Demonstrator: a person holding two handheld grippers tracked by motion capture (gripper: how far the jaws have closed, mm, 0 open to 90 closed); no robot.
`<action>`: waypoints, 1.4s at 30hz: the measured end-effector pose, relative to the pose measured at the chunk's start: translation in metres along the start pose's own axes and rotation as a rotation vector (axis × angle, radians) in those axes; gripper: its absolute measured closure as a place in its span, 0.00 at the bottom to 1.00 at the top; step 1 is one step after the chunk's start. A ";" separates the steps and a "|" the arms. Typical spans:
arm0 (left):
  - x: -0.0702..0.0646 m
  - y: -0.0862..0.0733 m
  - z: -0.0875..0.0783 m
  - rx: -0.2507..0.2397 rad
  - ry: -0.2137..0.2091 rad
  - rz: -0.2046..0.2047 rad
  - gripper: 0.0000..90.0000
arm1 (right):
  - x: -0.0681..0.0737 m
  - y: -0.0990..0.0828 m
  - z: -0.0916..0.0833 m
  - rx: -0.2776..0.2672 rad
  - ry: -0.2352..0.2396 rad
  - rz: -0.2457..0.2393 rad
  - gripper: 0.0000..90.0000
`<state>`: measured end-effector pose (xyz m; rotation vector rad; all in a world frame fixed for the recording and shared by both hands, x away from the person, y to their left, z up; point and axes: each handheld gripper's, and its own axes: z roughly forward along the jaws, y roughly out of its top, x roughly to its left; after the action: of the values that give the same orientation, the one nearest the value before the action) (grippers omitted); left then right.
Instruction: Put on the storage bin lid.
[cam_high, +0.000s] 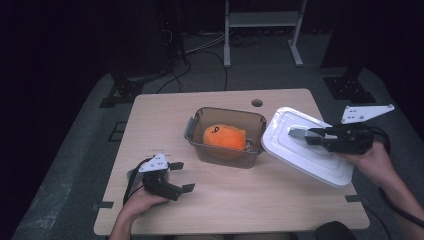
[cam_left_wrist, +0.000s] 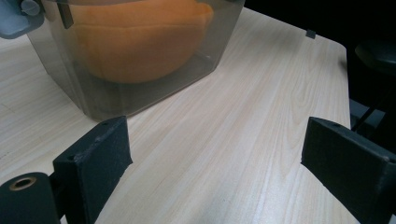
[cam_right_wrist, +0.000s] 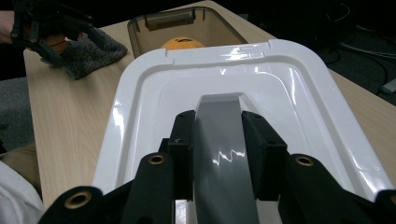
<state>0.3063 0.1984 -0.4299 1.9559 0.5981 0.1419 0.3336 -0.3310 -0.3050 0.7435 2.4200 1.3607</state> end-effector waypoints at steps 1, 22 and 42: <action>0.000 0.000 0.000 0.000 0.001 -0.001 0.08 | 0.001 0.002 0.002 0.001 0.003 -0.005 0.73; 0.000 0.000 -0.001 -0.004 -0.001 -0.003 0.08 | 0.009 0.052 0.058 0.027 0.091 -0.073 0.73; 0.000 0.000 -0.001 -0.005 -0.004 0.002 0.08 | 0.019 0.092 0.107 0.064 0.164 -0.129 0.73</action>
<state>0.3053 0.1992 -0.4297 1.9518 0.5929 0.1405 0.3951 -0.2043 -0.2831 0.4969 2.5989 1.3470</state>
